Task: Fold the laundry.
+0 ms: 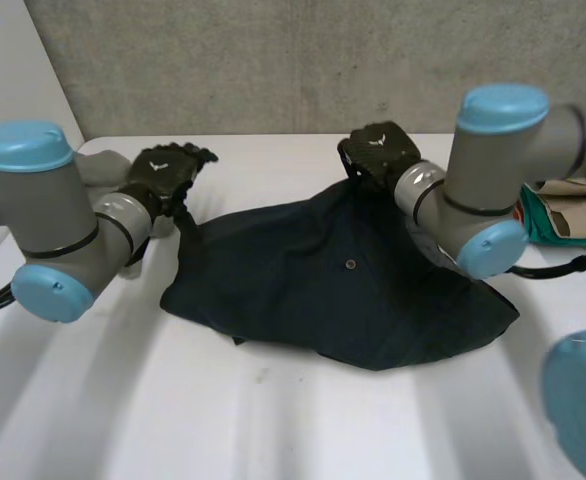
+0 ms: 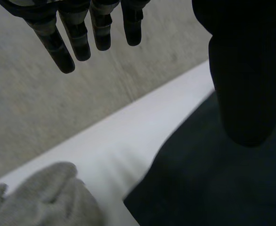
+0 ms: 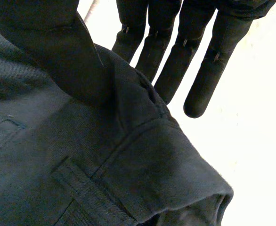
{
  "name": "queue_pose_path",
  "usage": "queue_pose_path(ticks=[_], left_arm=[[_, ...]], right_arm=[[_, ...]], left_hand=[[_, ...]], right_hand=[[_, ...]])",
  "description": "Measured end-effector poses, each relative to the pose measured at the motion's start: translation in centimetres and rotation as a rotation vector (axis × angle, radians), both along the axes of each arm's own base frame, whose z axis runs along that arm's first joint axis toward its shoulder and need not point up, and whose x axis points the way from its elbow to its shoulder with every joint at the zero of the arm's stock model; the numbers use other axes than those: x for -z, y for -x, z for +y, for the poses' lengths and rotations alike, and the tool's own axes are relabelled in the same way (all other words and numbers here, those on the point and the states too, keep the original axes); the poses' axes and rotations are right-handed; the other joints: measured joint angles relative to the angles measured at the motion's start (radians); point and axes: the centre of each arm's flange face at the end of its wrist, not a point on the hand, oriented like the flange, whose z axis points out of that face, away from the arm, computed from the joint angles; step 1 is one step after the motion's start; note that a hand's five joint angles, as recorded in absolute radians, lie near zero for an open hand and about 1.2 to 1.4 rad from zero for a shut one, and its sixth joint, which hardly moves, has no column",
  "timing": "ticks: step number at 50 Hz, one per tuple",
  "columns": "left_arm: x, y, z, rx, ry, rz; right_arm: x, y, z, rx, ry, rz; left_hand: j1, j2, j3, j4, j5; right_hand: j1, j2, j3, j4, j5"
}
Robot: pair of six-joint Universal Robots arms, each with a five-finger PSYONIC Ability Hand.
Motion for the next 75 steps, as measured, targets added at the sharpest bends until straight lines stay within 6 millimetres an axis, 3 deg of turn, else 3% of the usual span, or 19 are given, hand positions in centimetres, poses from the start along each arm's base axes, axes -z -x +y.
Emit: queue_pose_path(ticks=[5, 11, 15, 22, 25, 29, 32, 35, 40, 44, 49, 53, 59, 66, 70, 75], left_arm=[[2.3, 0.5, -0.8, 0.025, -0.077, -0.063], [4.6, 1.4, -1.2, 0.063, -0.127, -0.158], [5.5, 2.3, -1.3, 0.093, -0.127, -0.198], [6.2, 4.3, -1.6, 0.142, -0.071, -0.247], [5.2, 4.8, -2.4, 0.136, -0.005, -0.265], [1.2, 5.3, -4.2, 0.078, 0.164, -0.25], [-5.4, 5.6, -5.9, -0.015, 0.384, -0.14], [-11.3, 5.6, -6.2, -0.08, 0.559, 0.0], [-20.6, 5.3, -4.0, -0.12, 0.797, 0.261], [-24.3, 5.1, -2.0, -0.117, 0.868, 0.359], [-25.8, 4.3, -0.9, -0.147, 0.868, 0.376], [-24.2, 3.6, -1.3, -0.179, 0.793, 0.331], [-16.7, 3.1, -2.2, -0.184, 0.558, 0.186], [-6.4, 2.4, -1.0, -0.148, 0.289, -0.039], [-2.8, 1.5, 0.3, -0.136, 0.187, -0.159], [-1.8, 0.8, 2.1, -0.114, 0.119, -0.239]], right_arm=[[-4.2, 1.0, 4.2, -0.094, 0.064, 0.036], [-7.3, 2.5, 7.7, -0.16, 0.14, 0.01], [-7.6, 3.0, 8.3, -0.164, 0.16, -0.003], [-6.7, 3.2, 7.2, -0.142, 0.168, 0.006], [-6.7, 2.9, 6.0, -0.117, 0.213, 0.009], [-7.6, 2.1, 2.8, -0.033, 0.376, -0.013], [-10.7, 1.3, -0.7, 0.094, 0.635, -0.103], [-13.9, 0.9, -2.4, 0.186, 0.842, -0.211], [-19.0, 0.8, -2.8, 0.262, 1.133, -0.414], [-20.0, 0.6, -2.4, 0.239, 1.179, -0.47], [-17.7, 0.6, -2.8, 0.196, 1.056, -0.42], [-14.0, 0.9, -3.0, 0.174, 0.905, -0.337], [-5.2, 1.8, -1.6, 0.124, 0.612, -0.16], [4.0, 2.9, 2.3, 0.037, 0.315, 0.014], [6.8, 3.3, 4.1, -0.001, 0.207, 0.074], [7.9, 3.6, 5.5, -0.026, 0.114, 0.118]], left_hand=[[0.0, 0.0, 0.0, 0.0, 0.0], [0.035, 0.033, 0.024, 0.038, 0.022], [0.332, 0.289, 0.282, 0.299, 0.277], [0.932, 0.909, 0.9, 0.919, 0.882], [0.962, 0.986, 0.972, 0.996, 0.938], [0.962, 0.988, 0.973, 0.998, 0.938], [0.962, 0.988, 0.975, 0.999, 0.938], [0.962, 0.989, 0.976, 0.999, 0.938], [0.962, 0.989, 0.976, 0.999, 0.939], [0.962, 0.989, 0.976, 0.999, 0.938], [0.962, 0.992, 0.983, 1.003, 0.938], [0.962, 0.992, 0.983, 1.003, 0.938], [0.962, 0.992, 0.983, 1.003, 0.938], [0.962, 0.992, 0.983, 1.003, 0.938], [0.962, 0.992, 0.983, 1.003, 0.938], [0.962, 0.992, 0.983, 1.003, 0.938]], right_hand=[[0.0, 0.0, 0.0, 0.003, 0.0], [0.0, 0.0, 0.0, 0.004, 0.0], [0.0, 0.0, 0.0, 0.004, 0.0], [0.0, 0.0, 0.0, 0.004, 0.0], [0.0, 0.0, 0.0, 0.004, 0.0], [0.0, 0.0, 0.002, 0.005, 0.0], [0.0, 0.001, 0.005, 0.006, 0.0], [0.0, 0.001, 0.005, 0.006, 0.0], [0.0, 0.001, 0.005, 0.006, 0.0], [0.0, 0.001, 0.005, 0.006, 0.015], [0.0, 0.001, 0.005, 0.006, 0.016], [0.0, 0.001, 0.005, 0.007, 0.016], [0.0, 0.001, 0.005, 0.007, 0.016], [0.0, 0.001, 0.005, 0.008, 0.016], [0.0, 0.001, 0.005, 0.008, 0.016], [-0.002, -0.009, -0.005, -0.003, 0.01]])
